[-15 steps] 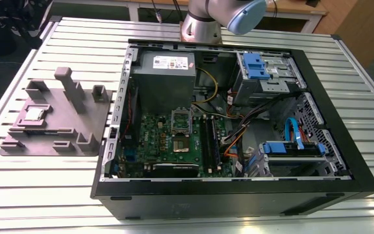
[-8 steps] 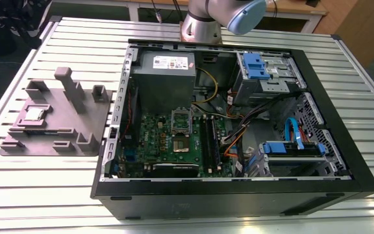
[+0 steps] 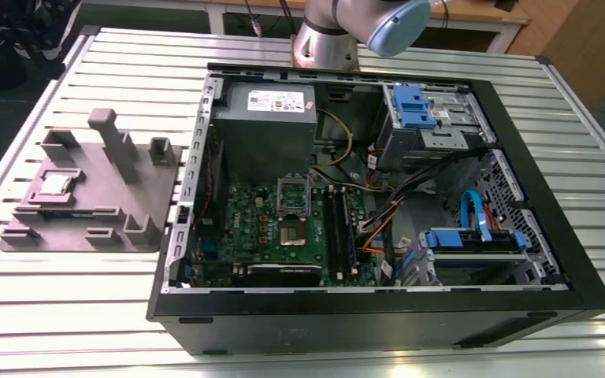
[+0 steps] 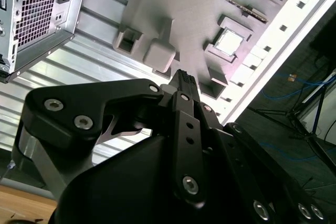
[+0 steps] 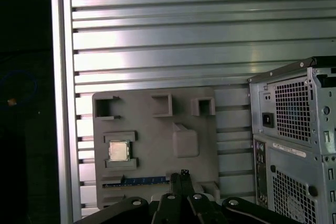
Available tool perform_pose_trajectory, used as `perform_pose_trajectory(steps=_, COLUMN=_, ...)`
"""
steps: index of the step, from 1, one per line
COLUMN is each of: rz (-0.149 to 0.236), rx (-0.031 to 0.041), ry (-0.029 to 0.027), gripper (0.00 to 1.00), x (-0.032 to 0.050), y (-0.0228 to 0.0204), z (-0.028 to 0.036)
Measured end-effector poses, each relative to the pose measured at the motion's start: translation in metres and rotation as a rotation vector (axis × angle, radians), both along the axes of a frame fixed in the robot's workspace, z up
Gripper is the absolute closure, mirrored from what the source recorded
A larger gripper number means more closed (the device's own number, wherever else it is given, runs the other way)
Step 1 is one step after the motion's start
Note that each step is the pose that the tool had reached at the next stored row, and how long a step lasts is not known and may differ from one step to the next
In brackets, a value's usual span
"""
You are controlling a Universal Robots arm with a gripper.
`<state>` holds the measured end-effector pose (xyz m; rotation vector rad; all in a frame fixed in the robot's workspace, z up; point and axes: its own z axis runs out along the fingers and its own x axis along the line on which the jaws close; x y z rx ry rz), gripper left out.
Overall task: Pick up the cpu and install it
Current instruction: 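Reach for the cpu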
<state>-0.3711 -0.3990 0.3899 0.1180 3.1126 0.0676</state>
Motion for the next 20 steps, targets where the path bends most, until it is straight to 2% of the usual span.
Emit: perform_pose_trajectory(steps=20, rz=0.0, rx=0.0, ry=-0.0001, gripper=0.9, x=-0.0059, y=0.0, z=-0.0002)
